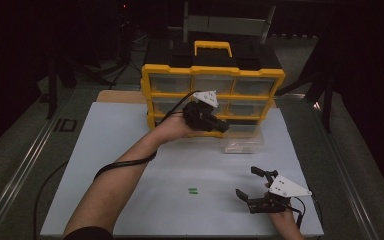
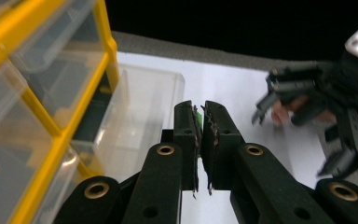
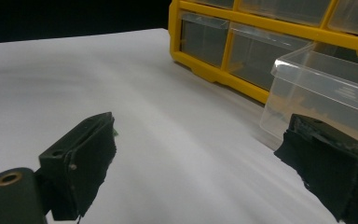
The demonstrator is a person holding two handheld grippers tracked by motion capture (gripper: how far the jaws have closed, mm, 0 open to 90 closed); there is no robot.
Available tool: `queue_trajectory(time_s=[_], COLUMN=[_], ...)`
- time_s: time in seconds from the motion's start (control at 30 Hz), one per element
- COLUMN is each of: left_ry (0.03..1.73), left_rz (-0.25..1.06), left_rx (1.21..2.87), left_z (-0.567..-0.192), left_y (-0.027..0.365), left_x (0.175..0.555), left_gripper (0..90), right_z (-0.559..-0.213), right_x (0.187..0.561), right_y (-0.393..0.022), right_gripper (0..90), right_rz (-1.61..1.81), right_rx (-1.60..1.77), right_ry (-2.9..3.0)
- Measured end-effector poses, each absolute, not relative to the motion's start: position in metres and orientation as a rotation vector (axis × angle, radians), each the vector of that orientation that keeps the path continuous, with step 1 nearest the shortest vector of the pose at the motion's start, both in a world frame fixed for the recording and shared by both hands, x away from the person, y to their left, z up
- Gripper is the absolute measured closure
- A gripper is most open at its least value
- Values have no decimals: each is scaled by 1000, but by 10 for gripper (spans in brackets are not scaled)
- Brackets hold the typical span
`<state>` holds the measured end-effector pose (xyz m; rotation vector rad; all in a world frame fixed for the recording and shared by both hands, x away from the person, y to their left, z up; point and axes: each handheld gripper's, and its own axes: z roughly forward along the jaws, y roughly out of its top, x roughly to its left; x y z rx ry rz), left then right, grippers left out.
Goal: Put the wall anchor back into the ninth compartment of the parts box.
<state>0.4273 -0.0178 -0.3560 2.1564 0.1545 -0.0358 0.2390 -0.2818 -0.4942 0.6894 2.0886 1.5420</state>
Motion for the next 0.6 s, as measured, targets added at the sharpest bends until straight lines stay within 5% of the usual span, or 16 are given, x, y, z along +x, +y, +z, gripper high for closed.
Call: queue_trajectory(time_s=[0.6], left_ry=[151], left_rz=[-40], left_rx=[2134], left_z=[-367], left_y=[-66], left_x=[448], left_gripper=[852], right_z=[-494], right_x=[239], right_y=[-283], right_gripper=[90], right_rz=[1547], right_rx=[695], right_ry=[2087])
